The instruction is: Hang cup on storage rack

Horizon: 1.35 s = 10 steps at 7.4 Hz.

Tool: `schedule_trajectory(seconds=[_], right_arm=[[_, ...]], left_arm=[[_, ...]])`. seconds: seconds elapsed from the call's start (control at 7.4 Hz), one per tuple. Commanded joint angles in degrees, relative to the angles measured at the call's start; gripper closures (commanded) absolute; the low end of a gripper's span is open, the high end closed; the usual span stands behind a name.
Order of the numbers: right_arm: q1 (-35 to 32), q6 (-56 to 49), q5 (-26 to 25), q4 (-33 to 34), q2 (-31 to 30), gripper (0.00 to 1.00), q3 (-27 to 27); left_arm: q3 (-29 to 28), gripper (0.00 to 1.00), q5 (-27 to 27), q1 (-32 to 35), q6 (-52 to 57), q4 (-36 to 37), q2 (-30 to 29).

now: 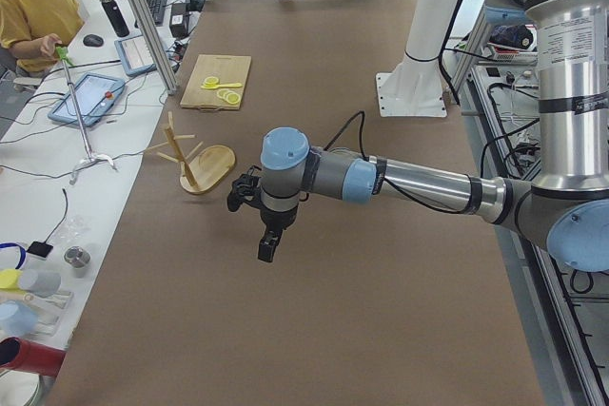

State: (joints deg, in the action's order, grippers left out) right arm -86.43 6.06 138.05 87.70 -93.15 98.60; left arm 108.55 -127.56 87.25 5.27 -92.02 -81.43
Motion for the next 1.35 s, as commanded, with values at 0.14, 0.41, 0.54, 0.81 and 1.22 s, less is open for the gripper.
schedule_trajectory(seconds=[0.14, 0.41, 0.54, 0.81, 1.22], right_arm=[[0.82, -0.61, 0.73, -14.16, 7.15, 0.0, -16.15], [1.87, -1.66, -3.53, -16.16, 11.94, 0.03, -23.79], [2.66, -1.49, -9.14, -15.81, 13.86, 0.06, -24.32], [3.81, -1.4, -8.59, -15.98, 15.72, 0.06, -29.59], [3.81, -5.86, -5.97, -15.98, 14.06, 0.12, -29.43]], left_arm=[[0.35, 0.02, 0.03, 0.12, 0.0, -0.09, 1.27], [0.69, 0.02, 0.03, 0.29, 0.0, -0.09, 1.71], [0.78, 0.02, 0.03, 0.29, 0.0, -0.09, 1.71], [0.96, 0.02, 0.12, 0.38, 0.0, -0.09, 1.71], [1.31, 0.02, 0.12, 0.56, 0.0, -0.09, 1.71]])
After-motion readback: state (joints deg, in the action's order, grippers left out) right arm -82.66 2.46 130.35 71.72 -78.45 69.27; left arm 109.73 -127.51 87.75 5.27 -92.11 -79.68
